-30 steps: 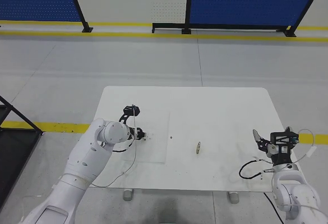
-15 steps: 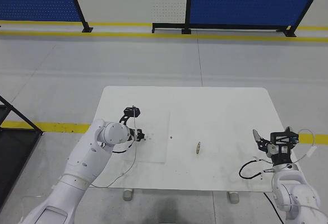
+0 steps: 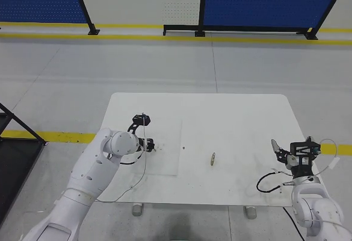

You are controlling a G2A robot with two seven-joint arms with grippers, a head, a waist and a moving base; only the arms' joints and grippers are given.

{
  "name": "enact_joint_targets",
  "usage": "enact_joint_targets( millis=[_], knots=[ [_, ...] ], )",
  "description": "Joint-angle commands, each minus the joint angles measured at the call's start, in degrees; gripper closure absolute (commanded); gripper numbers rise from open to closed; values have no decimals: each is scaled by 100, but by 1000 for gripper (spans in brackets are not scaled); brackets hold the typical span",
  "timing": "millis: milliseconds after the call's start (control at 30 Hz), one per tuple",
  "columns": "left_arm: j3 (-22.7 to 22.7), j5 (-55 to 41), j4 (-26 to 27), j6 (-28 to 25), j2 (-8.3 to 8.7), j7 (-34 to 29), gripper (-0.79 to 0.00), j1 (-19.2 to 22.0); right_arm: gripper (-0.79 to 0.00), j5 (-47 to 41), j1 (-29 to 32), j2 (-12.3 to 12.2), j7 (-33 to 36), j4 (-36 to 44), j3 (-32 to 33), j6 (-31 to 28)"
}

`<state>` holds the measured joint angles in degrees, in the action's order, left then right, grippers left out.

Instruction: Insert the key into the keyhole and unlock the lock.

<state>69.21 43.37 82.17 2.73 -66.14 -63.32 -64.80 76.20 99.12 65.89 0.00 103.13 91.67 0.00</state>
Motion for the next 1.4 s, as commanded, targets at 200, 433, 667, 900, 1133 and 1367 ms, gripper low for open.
enact_joint_targets(
  millis=[200, 433, 667, 900, 1133, 1367],
  knots=[
    [236, 101, 730, 63, 87, -64, 0, -363, -785, 0, 0, 0, 0, 0, 0, 0],
    [883, -733, 1360, -181, 183, -54, 0, -901, -785, 0, 0, 0, 0, 0, 0, 0],
    [1837, -2436, 1577, -794, 292, -304, 0, -1598, -785, 0, 0, 0, 0, 0, 0, 0],
    [2522, -4036, 1278, -1560, 383, -738, 0, -2140, -785, 0, 0, 0, 0, 0, 0, 0],
    [2870, -5465, 712, -1991, 462, -1487, 0, -2297, -785, 0, 0, 0, 0, 0, 0, 0],
    [3055, -6584, 215, -2253, 525, -2064, 0, -2283, -785, 0, 0, 0, 0, 0, 0, 0]
  ],
)
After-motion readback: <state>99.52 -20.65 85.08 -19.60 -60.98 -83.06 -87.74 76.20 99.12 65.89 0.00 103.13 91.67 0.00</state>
